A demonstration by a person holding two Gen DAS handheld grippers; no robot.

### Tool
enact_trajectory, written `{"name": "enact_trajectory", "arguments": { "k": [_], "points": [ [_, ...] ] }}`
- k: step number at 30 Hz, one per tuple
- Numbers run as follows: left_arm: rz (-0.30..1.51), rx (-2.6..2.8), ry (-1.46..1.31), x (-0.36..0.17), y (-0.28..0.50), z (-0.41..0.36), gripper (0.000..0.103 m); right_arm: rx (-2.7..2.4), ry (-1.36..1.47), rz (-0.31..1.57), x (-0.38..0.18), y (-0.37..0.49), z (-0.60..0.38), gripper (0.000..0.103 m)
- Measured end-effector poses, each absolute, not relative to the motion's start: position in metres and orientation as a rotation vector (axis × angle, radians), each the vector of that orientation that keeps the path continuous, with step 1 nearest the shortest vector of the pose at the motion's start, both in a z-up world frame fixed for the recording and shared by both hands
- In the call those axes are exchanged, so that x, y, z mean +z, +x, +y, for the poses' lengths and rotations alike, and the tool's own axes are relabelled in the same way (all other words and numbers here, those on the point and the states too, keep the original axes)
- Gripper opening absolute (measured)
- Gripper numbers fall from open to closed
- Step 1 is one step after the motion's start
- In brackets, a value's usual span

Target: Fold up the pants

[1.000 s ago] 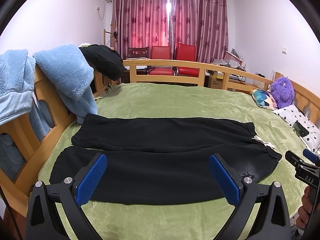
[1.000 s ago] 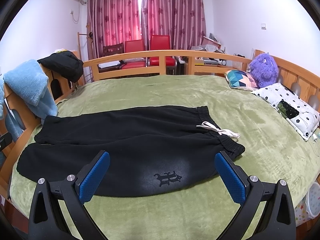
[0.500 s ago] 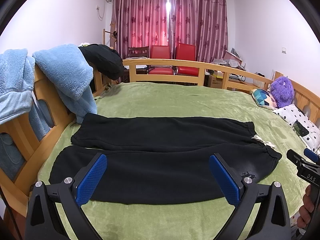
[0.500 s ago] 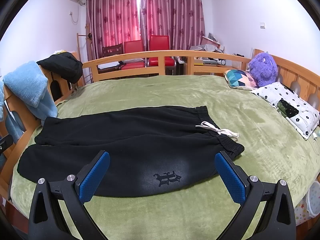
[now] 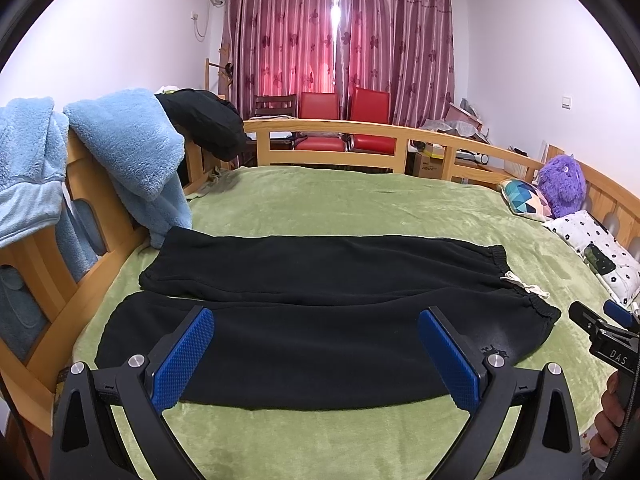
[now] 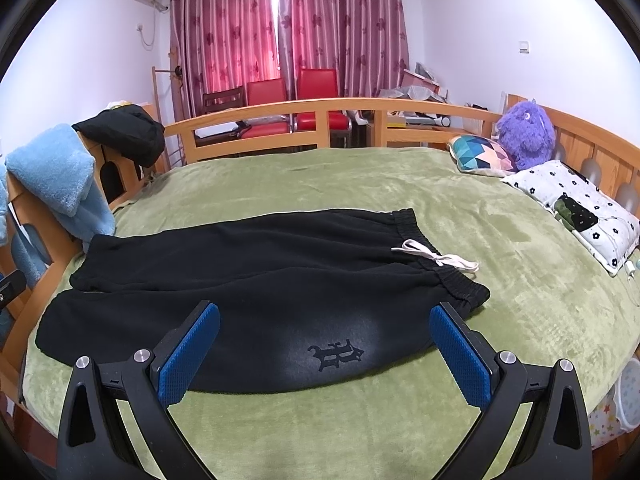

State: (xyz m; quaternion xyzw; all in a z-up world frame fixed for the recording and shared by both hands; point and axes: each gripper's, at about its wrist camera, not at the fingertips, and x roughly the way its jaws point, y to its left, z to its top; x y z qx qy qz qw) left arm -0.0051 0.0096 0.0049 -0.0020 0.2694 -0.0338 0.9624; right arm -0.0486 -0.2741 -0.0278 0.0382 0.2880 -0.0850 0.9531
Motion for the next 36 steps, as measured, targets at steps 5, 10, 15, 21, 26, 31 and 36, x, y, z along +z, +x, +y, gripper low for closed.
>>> {"name": "enact_trajectory", "arguments": {
  "k": [5,10,15,21,26,31,36],
  "points": [
    [0.541,-0.052,-0.017,0.006,-0.004,0.010,0.103,-0.173,0.088,0.588,-0.029,-0.048,-0.276,0.103],
    [0.542,-0.038,-0.021,0.006,0.000,0.011,0.103,-0.186,0.087,0.585,-0.030,-0.048,-0.274,0.103],
    [0.551,-0.023,-0.021,0.004,0.006,0.010,0.103,-0.207,0.084,0.577,-0.029,-0.050,-0.274,0.103],
    [0.562,-0.008,-0.069,-0.004,0.019,0.014,0.103,-0.130,0.018,0.518,-0.028,-0.057,-0.268,0.103],
    [0.617,-0.067,-0.051,-0.028,0.027,0.013,0.103,-0.073,0.025,0.456,-0.040,-0.063,-0.272,0.103],
    [0.688,-0.077,-0.111,-0.061,0.037,0.033,0.102,0.038,0.013,0.526,-0.079,-0.044,-0.276,0.103],
    [0.762,0.005,-0.163,-0.107,0.046,0.076,0.100,-0.001,0.035,0.627,-0.130,-0.025,-0.293,0.091]
  ]
}}
